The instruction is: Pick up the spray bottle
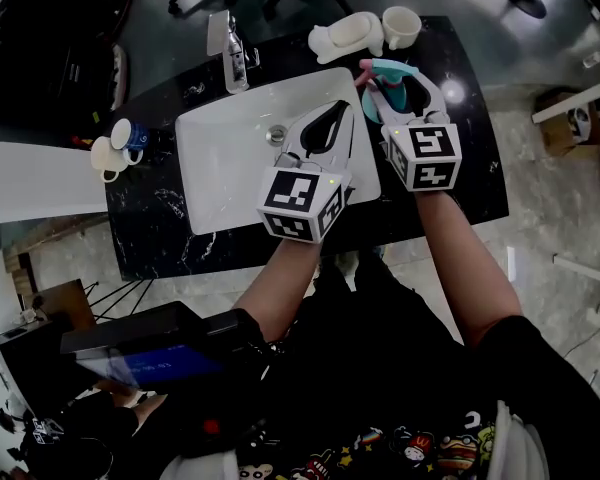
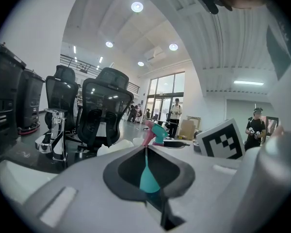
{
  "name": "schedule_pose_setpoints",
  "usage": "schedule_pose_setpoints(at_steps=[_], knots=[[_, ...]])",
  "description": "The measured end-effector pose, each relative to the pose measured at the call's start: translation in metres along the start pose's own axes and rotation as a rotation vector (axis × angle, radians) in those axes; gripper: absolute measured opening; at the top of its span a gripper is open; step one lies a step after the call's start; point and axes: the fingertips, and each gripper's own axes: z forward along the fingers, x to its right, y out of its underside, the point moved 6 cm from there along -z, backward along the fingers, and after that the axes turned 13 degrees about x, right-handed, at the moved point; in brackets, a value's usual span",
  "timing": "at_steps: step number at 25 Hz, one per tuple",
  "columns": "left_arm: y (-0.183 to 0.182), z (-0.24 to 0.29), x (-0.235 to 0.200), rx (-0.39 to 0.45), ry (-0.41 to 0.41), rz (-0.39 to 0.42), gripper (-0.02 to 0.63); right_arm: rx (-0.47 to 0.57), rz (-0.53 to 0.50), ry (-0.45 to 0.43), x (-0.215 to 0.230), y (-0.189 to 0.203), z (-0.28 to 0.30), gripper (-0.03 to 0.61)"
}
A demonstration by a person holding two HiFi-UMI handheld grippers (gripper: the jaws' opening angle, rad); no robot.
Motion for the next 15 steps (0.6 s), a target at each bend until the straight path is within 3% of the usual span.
schedule_pose_setpoints(at_steps=[15], knots=[[-0.016,-0.013,0.0,0.021,0.041,0.002,0.005,0.07,-0.016,0.039,-0.009,-0.038,-0.02,0.23]])
